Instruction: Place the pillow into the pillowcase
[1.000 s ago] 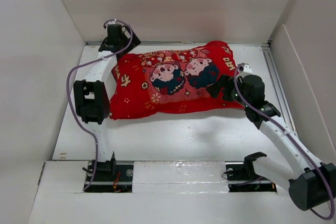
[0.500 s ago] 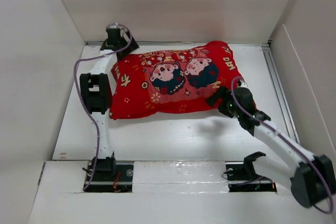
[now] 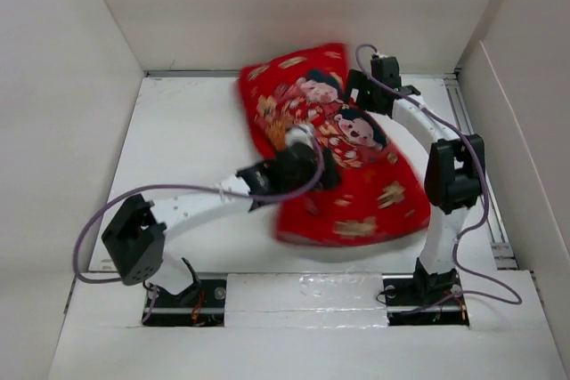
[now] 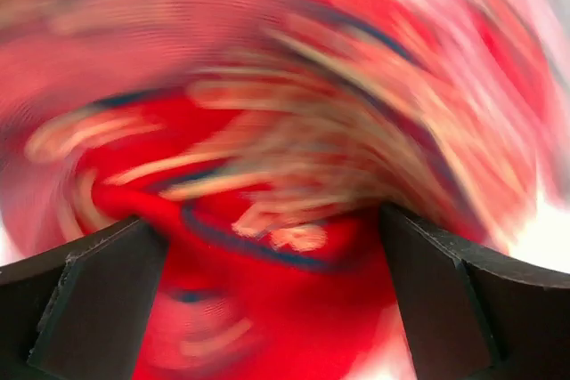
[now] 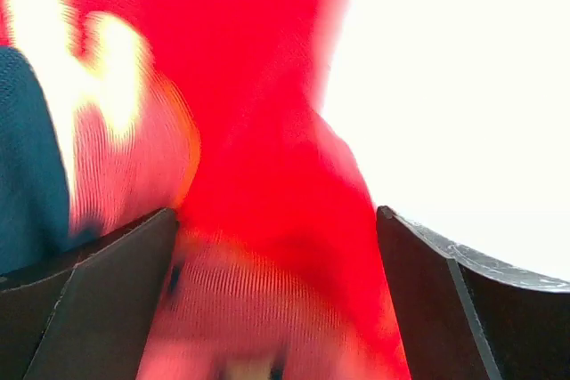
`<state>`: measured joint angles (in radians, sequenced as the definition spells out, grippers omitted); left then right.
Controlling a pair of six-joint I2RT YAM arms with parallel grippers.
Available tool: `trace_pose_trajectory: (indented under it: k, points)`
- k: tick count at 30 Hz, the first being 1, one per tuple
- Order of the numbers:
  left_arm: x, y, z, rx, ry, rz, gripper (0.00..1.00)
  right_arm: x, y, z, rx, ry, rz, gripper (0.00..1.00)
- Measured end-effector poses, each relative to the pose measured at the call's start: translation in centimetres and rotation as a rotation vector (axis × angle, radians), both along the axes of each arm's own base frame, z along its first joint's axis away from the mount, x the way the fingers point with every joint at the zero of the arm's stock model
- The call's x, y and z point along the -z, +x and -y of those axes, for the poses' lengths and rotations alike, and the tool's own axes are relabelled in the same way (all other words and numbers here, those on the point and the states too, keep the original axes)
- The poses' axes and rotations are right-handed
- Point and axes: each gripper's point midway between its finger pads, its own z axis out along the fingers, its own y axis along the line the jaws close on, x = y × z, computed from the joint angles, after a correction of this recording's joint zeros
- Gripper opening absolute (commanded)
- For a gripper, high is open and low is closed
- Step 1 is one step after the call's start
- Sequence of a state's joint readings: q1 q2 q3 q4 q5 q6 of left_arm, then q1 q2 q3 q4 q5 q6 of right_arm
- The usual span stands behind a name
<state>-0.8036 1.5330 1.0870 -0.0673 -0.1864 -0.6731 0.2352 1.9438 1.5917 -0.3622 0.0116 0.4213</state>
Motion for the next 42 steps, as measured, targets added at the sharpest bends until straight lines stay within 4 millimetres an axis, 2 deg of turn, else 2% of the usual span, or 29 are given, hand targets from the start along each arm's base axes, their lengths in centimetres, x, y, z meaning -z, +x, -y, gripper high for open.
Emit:
trace_pose_trajectory:
  k: [1, 2, 3, 4, 5, 7, 10, 12, 13, 15, 17, 19, 20, 22, 24, 26, 29, 32, 34, 35, 37, 38, 40, 42]
  points:
    - [-1.0, -4.5, 3.0, 0.103, -0.039, -0.008, 1.00, -0.6, 1.1, -0.4, -0.036, 0.003, 0.019, 1.00]
    - [-1.0, -5.5, 3.6, 0.114, -0.067, -0.041, 1.00, -1.4, 1.9, -1.3, -0.082, 0.010, 0.040, 1.00]
    - [-2.7, -12.7, 6.9, 0.285, -0.112, -0.045, 1.00, -2.7, 2.3, -3.1, -0.152, 0.022, 0.068, 1.00]
    - [-3.1, -13.1, 6.1, 0.265, -0.124, -0.055, 1.00, -3.7, 2.1, -3.7, -0.182, 0.019, 0.073, 1.00]
    - [-3.3, -12.1, 4.0, 0.200, -0.121, -0.057, 1.00, -4.8, 1.8, -4.5, -0.215, 0.014, 0.075, 1.00]
    - [-4.6, -7.7, -2.4, -0.017, -0.115, -0.025, 1.00, -8.1, 1.9, -5.2, -0.247, 0.014, 0.130, 1.00]
    - [-8.7, -2.5, -10.1, -0.278, -0.159, 0.092, 1.00, -12.8, 1.0, -3.2, -0.225, 0.009, 0.212, 1.00]
    - [-10.7, -0.4, -13.4, -0.371, -0.172, 0.151, 1.00, -15.7, -0.8, -0.9, -0.178, 0.002, 0.269, 1.00]
    - [-11.0, 0.6, -14.5, -0.403, -0.168, 0.166, 1.00, -16.4, -2.2, 0.4, -0.141, -0.001, 0.288, 1.00]
    - [-10.3, 2.5, -16.0, -0.432, -0.151, 0.149, 1.00, -17.0, -5.3, 2.6, -0.068, -0.003, 0.303, 1.00]
    - [-8.9, 4.1, -15.9, -0.418, -0.137, 0.107, 1.00, -16.0, -8.0, 3.8, -0.013, 0.001, 0.301, 1.00]
    - [-6.1, 4.5, -14.3, -0.372, -0.105, 0.036, 1.00, -13.5, -10.2, 4.2, 0.025, 0.012, 0.280, 1.00]
    - [-4.8, 3.9, -13.1, -0.335, -0.088, 0.002, 1.00, -11.6, -11.7, 4.3, 0.034, 0.018, 0.259, 1.00]
    - [-3.5, 2.0, -10.7, -0.249, -0.077, -0.046, 1.00, -7.7, -15.6, 4.2, 0.032, 0.023, 0.178, 1.00]
    - [-3.9, 0.6, -9.0, -0.180, -0.091, -0.052, 1.00, -6.0, -18.8, 3.6, 0.010, 0.027, 0.117, 1.00]
    - [-4.5, 0.2, -8.9, -0.162, -0.099, -0.044, 1.00, -6.2, -20.5, 2.2, -0.034, 0.038, 0.103, 1.00]
    - [-4.9, 0.4, -9.1, -0.165, -0.098, -0.030, 1.00, -6.7, -23.0, -1.9, -0.184, 0.084, 0.104, 1.00]
    - [-3.4, 2.1, -9.0, -0.172, -0.058, -0.061, 1.00, -4.2, -27.6, -6.3, -0.356, 0.164, 0.040, 1.00]
    - [-1.4, 4.5, -8.0, -0.170, -0.015, -0.101, 1.00, -0.9, -30.7, -9.0, -0.452, 0.212, -0.024, 1.00]
    - [-0.2, 5.9, -7.3, -0.167, 0.000, -0.119, 1.00, -0.8, -30.7, -9.0, -0.453, 0.213, -0.026, 1.00]
    - [2.8, 7.7, -5.8, -0.129, 0.037, -0.185, 1.00, -0.3, -30.5, -10.3, -0.457, 0.266, -0.026, 1.00]
    - [3.5, 9.0, -4.7, -0.105, 0.043, -0.204, 1.00, -0.3, -30.1, -11.1, -0.460, 0.295, -0.017, 1.00]
    - [3.8, 12.0, -1.8, -0.040, 0.043, -0.200, 1.00, -0.5, -29.2, -12.6, -0.465, 0.340, 0.000, 1.00]
    - [2.6, 14.7, 0.9, 0.012, 0.037, -0.167, 1.00, -0.9, -28.5, -14.0, -0.477, 0.367, 0.017, 1.00]
